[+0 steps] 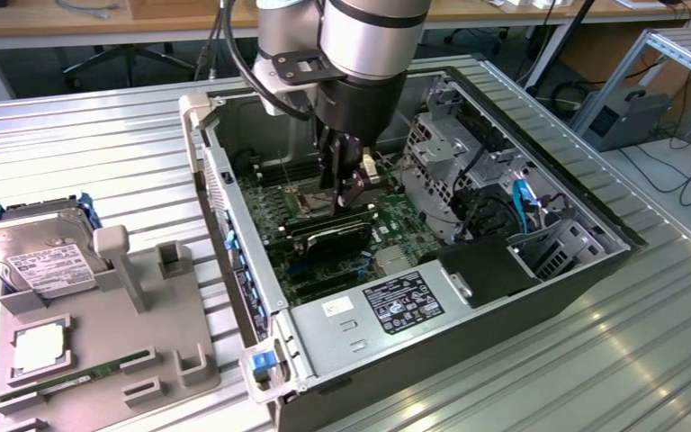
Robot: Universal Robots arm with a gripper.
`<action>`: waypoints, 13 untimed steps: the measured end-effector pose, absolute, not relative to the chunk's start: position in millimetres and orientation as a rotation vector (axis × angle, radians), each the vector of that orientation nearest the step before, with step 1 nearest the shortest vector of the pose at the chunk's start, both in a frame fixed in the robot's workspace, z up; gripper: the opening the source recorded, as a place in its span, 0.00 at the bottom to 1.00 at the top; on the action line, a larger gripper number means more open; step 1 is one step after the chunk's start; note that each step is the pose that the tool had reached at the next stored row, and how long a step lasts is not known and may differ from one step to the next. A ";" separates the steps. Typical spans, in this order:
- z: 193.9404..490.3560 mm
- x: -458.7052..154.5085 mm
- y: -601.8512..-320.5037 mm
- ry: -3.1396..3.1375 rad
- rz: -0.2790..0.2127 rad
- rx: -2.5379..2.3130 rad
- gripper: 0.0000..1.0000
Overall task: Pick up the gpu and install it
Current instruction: 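Press down on the gpu until it lock into place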
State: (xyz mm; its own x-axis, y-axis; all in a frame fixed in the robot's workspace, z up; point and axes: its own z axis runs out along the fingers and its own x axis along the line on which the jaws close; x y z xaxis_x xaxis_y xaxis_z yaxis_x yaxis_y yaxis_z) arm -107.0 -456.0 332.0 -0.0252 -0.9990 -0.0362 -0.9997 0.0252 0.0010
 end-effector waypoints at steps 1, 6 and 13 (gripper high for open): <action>332.0 -107.0 -456.0 2.231 0.041 -2.175 0.46; 332.0 -107.0 -456.0 2.231 0.040 -2.175 0.46; 332.0 -107.0 -456.0 2.231 0.040 -2.175 0.11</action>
